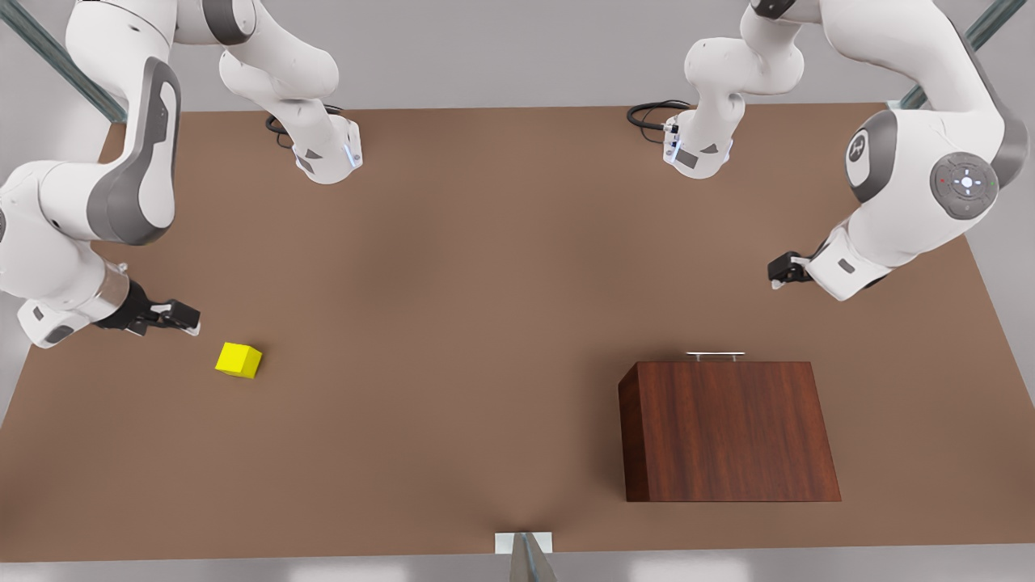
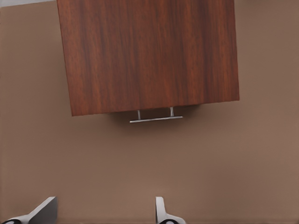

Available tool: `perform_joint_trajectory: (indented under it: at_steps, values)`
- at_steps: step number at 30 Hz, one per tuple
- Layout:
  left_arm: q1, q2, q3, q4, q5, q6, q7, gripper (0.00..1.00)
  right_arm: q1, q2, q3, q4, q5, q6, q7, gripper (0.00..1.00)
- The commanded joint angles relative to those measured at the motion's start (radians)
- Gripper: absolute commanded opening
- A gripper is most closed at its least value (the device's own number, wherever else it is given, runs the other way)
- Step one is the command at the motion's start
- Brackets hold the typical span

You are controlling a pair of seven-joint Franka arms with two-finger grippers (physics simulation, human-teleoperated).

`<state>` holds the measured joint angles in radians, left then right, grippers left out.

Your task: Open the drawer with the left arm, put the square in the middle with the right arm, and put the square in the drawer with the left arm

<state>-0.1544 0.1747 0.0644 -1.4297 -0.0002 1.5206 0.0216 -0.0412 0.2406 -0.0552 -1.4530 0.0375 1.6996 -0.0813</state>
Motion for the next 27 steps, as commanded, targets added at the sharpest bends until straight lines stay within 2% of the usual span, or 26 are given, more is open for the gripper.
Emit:
perform_joint_trajectory:
  at_steps: [1,2,3,4,6,8,10,12,15,21,27]
  values:
    - [-0.001,0.0,0.0,0.002,0.006,0.0,0.0,1.0,0.001,0.002,0.0,0.0,0.001,0.0,0.0,1.0]
    - [-0.001,-0.003,0.0,0.0,0.002,-0.026,-0.005,1.0,0.003,0.002,-0.002,0.006,-0.004,0.002,0.0,1.0]
    - [-0.001,-0.017,-0.002,-0.073,0.017,-0.094,-0.031,1.0,-0.002,0.003,-0.002,0.008,-0.002,0.003,0.0,1.0]
    - [-0.004,-0.017,-0.011,-0.119,0.003,-0.067,-0.367,1.0,0.003,0.005,-0.002,0.003,-0.005,0.017,0.0,1.0]
    - [-0.025,-0.103,-0.011,-0.448,-0.101,0.374,-0.992,1.0,0.007,0.066,-0.002,0.0,-0.004,0.046,0.005,1.0]
    - [-0.03,-0.133,-0.009,-0.594,-0.096,0.592,-1.301,1.0,0.012,0.118,0.0,-0.001,0.001,0.089,0.006,1.0]
    - [-0.031,-0.146,-0.009,-0.713,-0.103,0.791,-1.375,1.0,0.009,0.154,0.0,-0.004,0.002,0.092,0.015,1.0]
    - [-0.031,-0.159,-0.009,-0.799,-0.1,0.905,-1.385,1.0,0.0,0.183,0.0,-0.029,0.004,0.114,0.015,1.0]
    - [-0.031,-0.162,-0.009,-0.871,-0.092,1.009,-1.382,1.0,0.0,0.171,-0.002,-0.158,0.062,0.17,0.064,1.0]
    - [-0.05,-0.155,-0.011,-0.994,-0.087,1.248,-1.368,1.0,-0.003,0.207,-0.009,-0.227,0.05,0.232,0.417,1.0]
    - [-0.05,-0.115,-0.011,-0.988,-0.029,1.273,-1.382,1.0,-0.059,0.244,-0.008,-0.293,0.058,0.342,0.339,1.0]
